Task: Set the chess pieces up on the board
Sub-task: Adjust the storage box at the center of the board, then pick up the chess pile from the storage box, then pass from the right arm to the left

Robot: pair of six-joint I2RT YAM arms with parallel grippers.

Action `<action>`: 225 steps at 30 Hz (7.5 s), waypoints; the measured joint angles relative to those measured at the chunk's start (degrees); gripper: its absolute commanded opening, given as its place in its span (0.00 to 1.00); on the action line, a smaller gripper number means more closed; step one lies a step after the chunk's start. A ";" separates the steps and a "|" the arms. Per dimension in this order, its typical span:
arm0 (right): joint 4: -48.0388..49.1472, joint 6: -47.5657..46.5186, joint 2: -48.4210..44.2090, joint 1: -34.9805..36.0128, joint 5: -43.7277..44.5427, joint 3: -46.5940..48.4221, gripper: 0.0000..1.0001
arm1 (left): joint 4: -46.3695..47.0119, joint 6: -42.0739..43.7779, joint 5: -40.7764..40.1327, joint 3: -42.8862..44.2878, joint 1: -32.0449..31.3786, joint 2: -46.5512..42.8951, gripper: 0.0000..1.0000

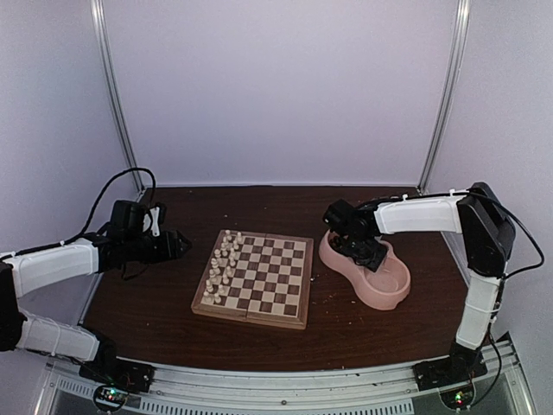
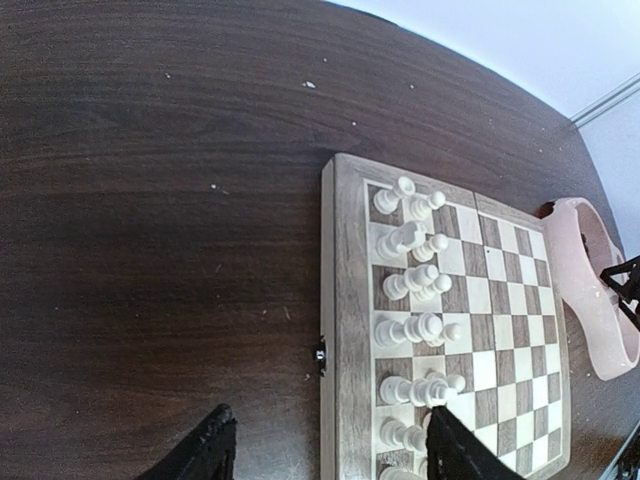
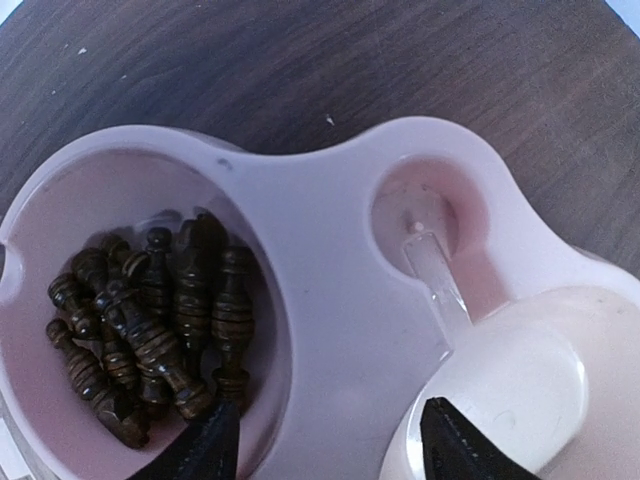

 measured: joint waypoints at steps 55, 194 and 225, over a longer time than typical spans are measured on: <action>45.64 -57.02 -33.68 -7.21 -12.83 -33.99 1.00 | 8.55 -2.38 6.45 -3.34 0.00 -1.22 0.98; 56.48 -57.05 -28.59 -5.42 -42.51 -31.43 0.10 | 20.79 0.79 18.27 -5.68 -7.58 -5.99 0.92; 73.81 -52.50 -20.65 11.28 -54.25 -30.36 0.10 | 38.16 5.29 20.59 0.98 -31.32 21.73 0.69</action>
